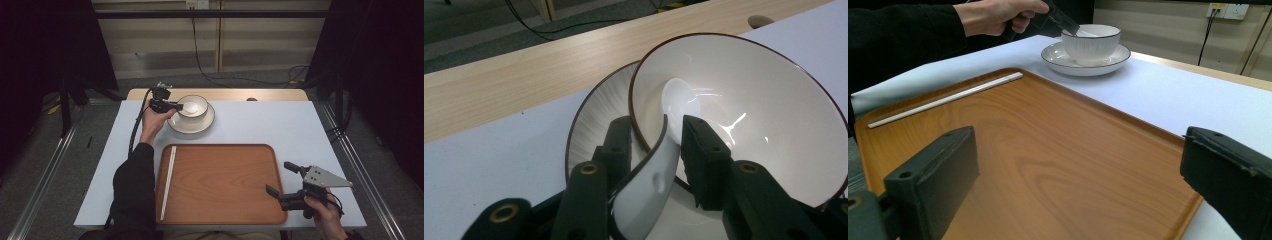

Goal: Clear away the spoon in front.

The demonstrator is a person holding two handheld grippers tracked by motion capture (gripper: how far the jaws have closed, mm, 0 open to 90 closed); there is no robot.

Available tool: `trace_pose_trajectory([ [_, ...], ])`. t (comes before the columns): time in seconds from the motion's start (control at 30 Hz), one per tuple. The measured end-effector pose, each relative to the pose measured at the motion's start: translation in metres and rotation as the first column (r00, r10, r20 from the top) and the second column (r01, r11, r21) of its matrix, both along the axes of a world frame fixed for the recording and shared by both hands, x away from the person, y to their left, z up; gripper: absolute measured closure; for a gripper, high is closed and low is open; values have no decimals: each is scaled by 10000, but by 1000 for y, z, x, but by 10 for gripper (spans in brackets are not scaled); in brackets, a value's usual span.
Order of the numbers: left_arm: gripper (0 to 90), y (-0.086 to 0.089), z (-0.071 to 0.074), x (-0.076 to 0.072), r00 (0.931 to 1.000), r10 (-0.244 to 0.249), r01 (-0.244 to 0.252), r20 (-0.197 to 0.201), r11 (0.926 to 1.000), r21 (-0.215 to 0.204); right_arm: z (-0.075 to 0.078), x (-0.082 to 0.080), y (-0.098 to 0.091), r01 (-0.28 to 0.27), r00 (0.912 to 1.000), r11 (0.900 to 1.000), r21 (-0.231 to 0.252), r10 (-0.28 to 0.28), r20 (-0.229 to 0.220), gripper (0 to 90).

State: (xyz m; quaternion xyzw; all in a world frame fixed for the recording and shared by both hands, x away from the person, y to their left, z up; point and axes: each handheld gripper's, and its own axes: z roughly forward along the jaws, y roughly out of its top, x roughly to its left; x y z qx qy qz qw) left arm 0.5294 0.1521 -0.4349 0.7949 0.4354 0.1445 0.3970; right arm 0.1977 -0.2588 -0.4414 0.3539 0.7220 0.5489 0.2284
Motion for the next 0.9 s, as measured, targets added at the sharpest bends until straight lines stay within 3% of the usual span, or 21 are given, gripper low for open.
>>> trace_pose_trajectory([
  [0.2, 747, 3, 3, -1, 9998, 197, -197, 18, 9994, -300, 0, 0, 0, 0, 10000, 10000, -3, 0, -36, 20],
  [0.33, 795, 6, 6, -4, 9999, 115, -114, 26, 9996, -276, 0, 0, 0, 26, 10000, 10000, -3, -26, 16, 20],
  [0.67, 832, 8, 11, -9, 9998, 154, -159, -81, 9982, -581, 0, 0, 0, -23, 10000, 10000, -47, 23, 97, 20],
  [0.9, 844, 6, 13, -12, 9999, 114, -117, -62, 9988, -481, 1, -1, 0, -68, 9999, 10000, 12, 68, 97, 20],
])
